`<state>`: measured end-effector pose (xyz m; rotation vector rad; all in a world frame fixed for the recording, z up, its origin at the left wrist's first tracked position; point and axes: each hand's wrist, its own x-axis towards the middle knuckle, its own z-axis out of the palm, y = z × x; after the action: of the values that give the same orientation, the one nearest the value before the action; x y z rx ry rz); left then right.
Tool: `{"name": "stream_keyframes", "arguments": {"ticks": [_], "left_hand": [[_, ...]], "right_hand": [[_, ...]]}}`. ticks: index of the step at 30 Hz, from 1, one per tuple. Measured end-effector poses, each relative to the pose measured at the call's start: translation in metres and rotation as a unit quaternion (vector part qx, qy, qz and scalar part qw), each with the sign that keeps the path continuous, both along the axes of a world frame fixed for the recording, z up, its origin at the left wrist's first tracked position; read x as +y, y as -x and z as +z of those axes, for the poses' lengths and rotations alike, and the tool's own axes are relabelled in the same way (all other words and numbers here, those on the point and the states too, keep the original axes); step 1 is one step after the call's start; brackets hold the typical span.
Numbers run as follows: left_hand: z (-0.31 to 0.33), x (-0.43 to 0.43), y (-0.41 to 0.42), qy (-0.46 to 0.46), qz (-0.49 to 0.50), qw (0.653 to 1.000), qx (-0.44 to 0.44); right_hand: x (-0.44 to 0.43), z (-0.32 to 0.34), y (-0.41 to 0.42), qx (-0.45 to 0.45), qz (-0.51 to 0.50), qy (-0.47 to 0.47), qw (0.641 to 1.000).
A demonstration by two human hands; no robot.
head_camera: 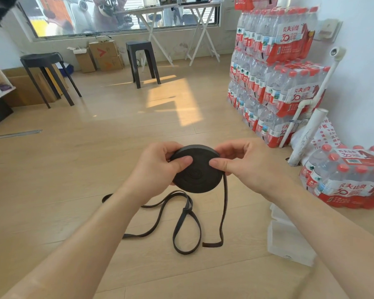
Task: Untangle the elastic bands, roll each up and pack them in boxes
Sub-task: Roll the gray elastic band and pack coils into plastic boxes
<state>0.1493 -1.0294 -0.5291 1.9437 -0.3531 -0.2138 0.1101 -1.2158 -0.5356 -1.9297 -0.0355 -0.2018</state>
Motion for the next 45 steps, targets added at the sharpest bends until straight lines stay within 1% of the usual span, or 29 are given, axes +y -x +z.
{"name": "stream_keyframes", "arguments": {"ticks": [1,2,3,4,5,6,7,8,9,10,11,12,14,16,18,21,23,31,36,45], "left_hand": [[-0.001,-0.001,0.000,0.002,-0.011,1.000,0.016],[-0.001,0.000,-0.001,-0.015,-0.023,1.000,0.009],[-0.003,0.001,-0.002,-0.058,-0.031,0.997,-0.033],[-0.004,0.001,-0.002,-0.130,-0.030,0.986,-0.104],[-0.004,0.001,-0.001,-0.212,-0.025,0.958,-0.190],[-0.003,-0.002,0.003,-0.280,-0.023,0.921,-0.269],[-0.002,-0.005,0.007,-0.332,-0.026,0.886,-0.322],[-0.001,-0.010,0.011,-0.373,-0.033,0.859,-0.348],[-0.001,-0.014,0.014,-0.404,-0.039,0.842,-0.357],[-0.002,-0.017,0.015,-0.422,-0.041,0.834,-0.355],[-0.002,-0.019,0.014,-0.432,-0.043,0.832,-0.344],[-0.001,-0.018,0.013,-0.430,-0.042,0.840,-0.327],[0.002,-0.014,0.010,-0.394,-0.028,0.873,-0.284],[0.003,-0.010,0.008,-0.355,-0.006,0.901,-0.249],[0.004,-0.006,0.005,-0.304,0.023,0.928,-0.216],[0.005,-0.001,0.002,-0.198,0.051,0.967,-0.149],[0.004,0.002,0.000,-0.146,0.050,0.981,-0.118],[0.002,0.002,-0.003,-0.079,0.044,0.993,-0.080],[0.003,0.004,-0.003,-0.049,0.047,0.996,-0.056],[0.003,0.005,-0.008,0.062,0.110,0.992,0.018]], "right_hand": [[-0.001,0.001,0.001,-0.012,-0.002,0.038,0.999],[-0.001,0.001,0.002,-0.026,-0.003,0.085,0.996],[0.000,0.001,0.003,-0.042,-0.004,0.132,0.990],[0.000,0.000,0.003,-0.056,-0.002,0.179,0.982],[0.001,-0.002,0.003,-0.071,0.004,0.227,0.971],[0.002,-0.004,0.003,-0.087,0.012,0.275,0.957],[0.004,-0.006,0.002,-0.107,0.022,0.313,0.943],[0.005,-0.007,0.001,-0.122,0.031,0.336,0.933],[0.006,-0.008,0.001,-0.132,0.040,0.349,0.927],[0.007,-0.009,0.000,-0.134,0.049,0.356,0.924],[0.008,-0.009,0.000,-0.128,0.057,0.351,0.926],[0.008,-0.009,0.000,-0.114,0.064,0.324,0.937],[0.006,-0.005,0.001,-0.074,0.065,0.219,0.971],[0.000,-0.003,0.002,-0.048,0.051,0.146,0.987],[-0.004,-0.001,0.001,-0.039,0.035,0.123,0.991],[-0.008,0.001,0.001,-0.032,0.025,0.107,0.993],[-0.009,0.001,0.001,-0.033,0.020,0.107,0.994],[-0.005,-0.001,0.001,-0.067,-0.016,0.096,0.993],[-0.010,0.001,0.002,-0.046,0.007,0.056,0.997],[-0.013,0.000,0.001,-0.027,0.012,-0.029,0.999]]}}
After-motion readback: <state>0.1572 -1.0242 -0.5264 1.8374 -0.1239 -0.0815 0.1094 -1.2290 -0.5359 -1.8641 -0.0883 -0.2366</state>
